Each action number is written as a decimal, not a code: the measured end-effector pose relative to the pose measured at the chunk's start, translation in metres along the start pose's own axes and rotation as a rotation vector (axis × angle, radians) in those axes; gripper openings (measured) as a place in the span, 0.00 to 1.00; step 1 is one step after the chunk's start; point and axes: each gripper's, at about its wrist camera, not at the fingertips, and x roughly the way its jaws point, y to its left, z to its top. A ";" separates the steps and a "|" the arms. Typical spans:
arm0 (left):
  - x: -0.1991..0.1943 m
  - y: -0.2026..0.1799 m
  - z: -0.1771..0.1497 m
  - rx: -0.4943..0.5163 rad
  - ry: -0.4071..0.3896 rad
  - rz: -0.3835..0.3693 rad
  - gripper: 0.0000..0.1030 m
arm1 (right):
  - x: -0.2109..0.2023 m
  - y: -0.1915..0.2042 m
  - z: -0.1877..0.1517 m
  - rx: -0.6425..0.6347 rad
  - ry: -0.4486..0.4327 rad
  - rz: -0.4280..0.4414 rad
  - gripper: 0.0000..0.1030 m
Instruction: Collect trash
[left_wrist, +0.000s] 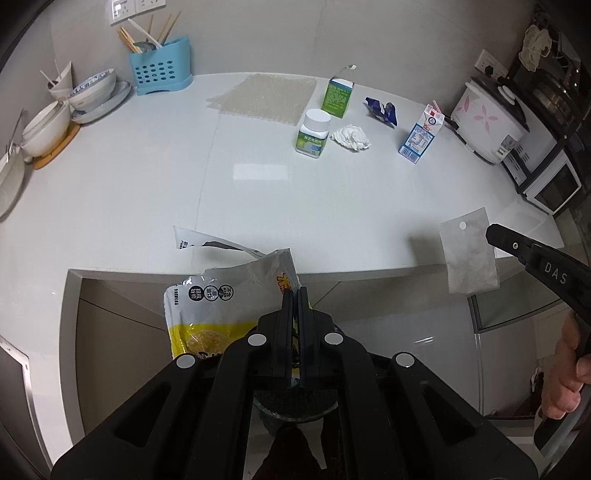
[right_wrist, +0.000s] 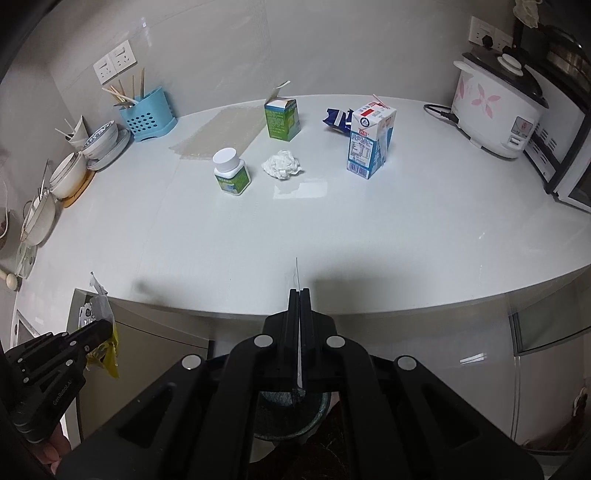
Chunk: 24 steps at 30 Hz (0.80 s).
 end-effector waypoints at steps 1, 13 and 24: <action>0.000 0.000 -0.003 0.000 0.002 -0.001 0.01 | 0.001 0.001 -0.004 -0.003 0.004 0.002 0.00; 0.025 0.006 -0.048 0.020 0.032 -0.013 0.01 | 0.018 0.011 -0.041 -0.028 0.045 0.022 0.00; 0.062 0.016 -0.081 0.021 0.045 -0.033 0.01 | 0.046 0.024 -0.074 -0.057 0.064 0.053 0.00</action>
